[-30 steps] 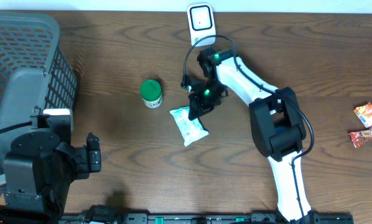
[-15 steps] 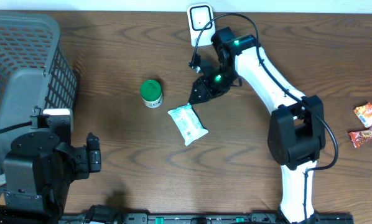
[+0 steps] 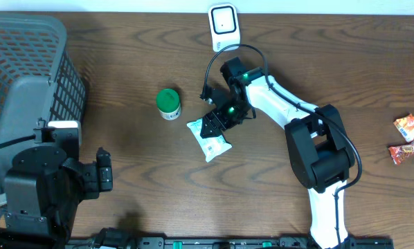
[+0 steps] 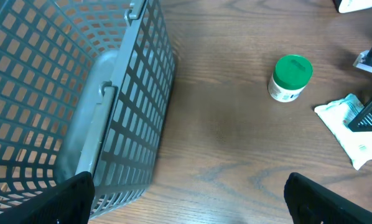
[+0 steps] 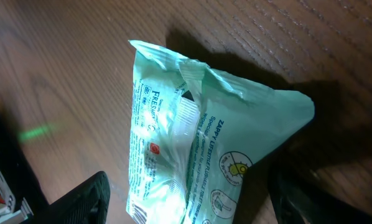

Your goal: Scan the item barcode

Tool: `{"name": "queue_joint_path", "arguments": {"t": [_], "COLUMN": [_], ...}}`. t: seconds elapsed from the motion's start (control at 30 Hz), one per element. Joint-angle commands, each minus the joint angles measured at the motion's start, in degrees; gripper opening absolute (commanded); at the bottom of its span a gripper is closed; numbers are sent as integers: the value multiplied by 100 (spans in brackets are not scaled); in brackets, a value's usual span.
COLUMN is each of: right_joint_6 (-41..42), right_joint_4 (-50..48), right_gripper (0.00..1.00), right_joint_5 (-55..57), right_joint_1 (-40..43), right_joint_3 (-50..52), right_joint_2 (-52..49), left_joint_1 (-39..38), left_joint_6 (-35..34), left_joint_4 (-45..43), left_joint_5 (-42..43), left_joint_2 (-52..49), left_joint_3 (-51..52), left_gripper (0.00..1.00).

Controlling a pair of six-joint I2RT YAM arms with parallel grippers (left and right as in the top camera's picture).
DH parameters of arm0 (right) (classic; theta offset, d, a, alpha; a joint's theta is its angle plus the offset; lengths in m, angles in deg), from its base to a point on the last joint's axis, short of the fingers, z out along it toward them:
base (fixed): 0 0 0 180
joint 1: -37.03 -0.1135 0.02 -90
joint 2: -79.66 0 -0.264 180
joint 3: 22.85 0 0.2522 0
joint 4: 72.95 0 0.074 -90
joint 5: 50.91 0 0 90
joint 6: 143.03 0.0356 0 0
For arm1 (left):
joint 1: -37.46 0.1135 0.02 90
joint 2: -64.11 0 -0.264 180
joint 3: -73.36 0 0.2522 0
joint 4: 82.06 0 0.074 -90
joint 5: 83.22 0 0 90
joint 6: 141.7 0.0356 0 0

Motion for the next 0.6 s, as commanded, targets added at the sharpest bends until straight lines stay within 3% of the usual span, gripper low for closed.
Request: {"name": "queue_joint_path", "arguments": {"t": [0.0,0.07,0.13,0.33,0.4,0.47,0.5,0.57], "right_joint_6": [-111,-111,-225,-409,-407,-407,-404,-404], "right_joint_4": [2,9,24,76,59,66,81,94], "right_gripper": [76,68,54,52,34,8,1,1], "right_joint_5": [365,490,503,485,481,479,476,409], "right_joint_1": [-122,-186,-249,-442,-463,-463,-448,-435], "right_joint_3": [240,337,450,555,553,549,549,516], "right_joint_2": [-48,-103,-197,-645,-820,-916,-916,-890], "left_joint_1": [24,24,24,24,24,24,24,24], "left_joint_6": [-26,-26,-26,-26,-26,-26,-26,-26], "left_joint_4": [7,7,4,7,4,4,7,7], "left_joint_5": [-33,-33,-33,-33,-33,-33,-33,-33], "left_joint_2": [4,4,4,4,4,4,4,4], "left_joint_3": [2,2,2,2,2,2,2,2], "left_gripper": [98,98,98,98,98,98,98,98]}}
